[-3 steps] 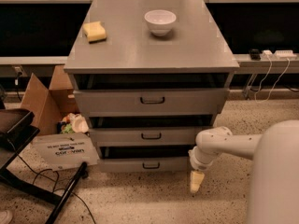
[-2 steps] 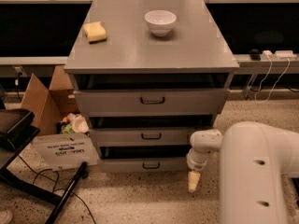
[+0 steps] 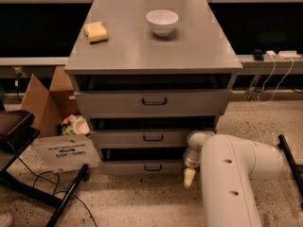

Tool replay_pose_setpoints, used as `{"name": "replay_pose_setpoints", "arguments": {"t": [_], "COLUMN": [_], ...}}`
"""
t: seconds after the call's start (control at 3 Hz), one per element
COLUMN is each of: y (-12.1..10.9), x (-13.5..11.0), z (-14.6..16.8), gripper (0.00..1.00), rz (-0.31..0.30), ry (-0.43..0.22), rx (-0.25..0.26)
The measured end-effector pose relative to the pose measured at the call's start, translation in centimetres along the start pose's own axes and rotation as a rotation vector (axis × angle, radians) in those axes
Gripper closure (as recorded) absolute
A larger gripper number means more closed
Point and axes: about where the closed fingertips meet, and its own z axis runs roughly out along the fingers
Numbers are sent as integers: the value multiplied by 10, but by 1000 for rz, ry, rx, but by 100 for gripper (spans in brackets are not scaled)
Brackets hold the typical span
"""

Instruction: Open bottom drawer

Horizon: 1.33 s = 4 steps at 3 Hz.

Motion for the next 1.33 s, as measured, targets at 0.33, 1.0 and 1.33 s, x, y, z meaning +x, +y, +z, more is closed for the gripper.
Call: {"name": "replay_pose_setpoints", "arguments": {"t": [0.33, 1.0, 1.33], "y": [-35, -28, -28], "x": [-16, -18, -19], "z": [-4, 27, 23], "gripper": [0, 46, 70], "rz": [-14, 22, 22], "ry": [-30, -58, -58], "rx": [63, 24, 25]}}
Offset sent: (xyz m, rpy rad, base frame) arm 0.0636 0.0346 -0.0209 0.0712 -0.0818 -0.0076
